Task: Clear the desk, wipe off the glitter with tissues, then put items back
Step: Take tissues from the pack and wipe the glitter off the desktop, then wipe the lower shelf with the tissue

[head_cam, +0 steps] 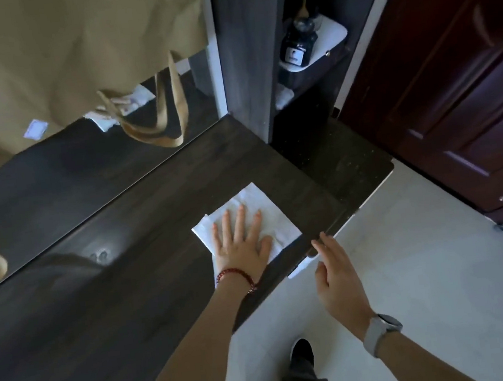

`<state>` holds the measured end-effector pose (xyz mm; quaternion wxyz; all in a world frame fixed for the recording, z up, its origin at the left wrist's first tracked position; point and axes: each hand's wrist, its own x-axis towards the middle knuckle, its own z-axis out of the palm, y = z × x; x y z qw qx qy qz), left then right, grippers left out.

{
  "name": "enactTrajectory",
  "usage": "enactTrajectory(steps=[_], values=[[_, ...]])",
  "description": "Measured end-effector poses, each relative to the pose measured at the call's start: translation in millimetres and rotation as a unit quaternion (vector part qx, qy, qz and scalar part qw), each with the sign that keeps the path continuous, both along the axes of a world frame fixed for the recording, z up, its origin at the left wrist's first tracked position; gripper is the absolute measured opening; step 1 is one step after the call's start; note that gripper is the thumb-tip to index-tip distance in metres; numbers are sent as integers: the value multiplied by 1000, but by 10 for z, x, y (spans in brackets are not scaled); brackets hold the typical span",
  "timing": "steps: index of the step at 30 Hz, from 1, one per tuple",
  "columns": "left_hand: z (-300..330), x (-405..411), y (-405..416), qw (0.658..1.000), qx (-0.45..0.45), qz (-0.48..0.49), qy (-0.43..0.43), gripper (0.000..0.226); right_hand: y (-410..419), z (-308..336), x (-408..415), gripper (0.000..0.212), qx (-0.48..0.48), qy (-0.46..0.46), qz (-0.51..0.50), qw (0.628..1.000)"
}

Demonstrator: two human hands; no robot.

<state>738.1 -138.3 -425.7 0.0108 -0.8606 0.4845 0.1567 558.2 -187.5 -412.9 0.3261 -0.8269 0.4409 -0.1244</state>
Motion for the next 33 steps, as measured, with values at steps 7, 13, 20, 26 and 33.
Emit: enactTrajectory(steps=[7, 13, 20, 26, 33], values=[[48, 552, -443, 977, -33, 206, 49, 53, -643, 1, 168, 45, -52, 8, 45, 998], [55, -446, -673, 964, -154, -179, 118, 41, -833, 103, 73, 35, 0, -102, -9, 995], [406, -749, -1082, 797, -220, 244, 507, 18, -1312, 379, -146, 31, 309, -178, -218, 908], [668, -583, -1720, 738, -245, 293, 556, 15, -1725, 666, 239, 16, 398, -179, -123, 891], [814, -375, -2251, 773, -79, 183, 602, 26, -2434, 795, 256, 16, 182, -142, -202, 952]])
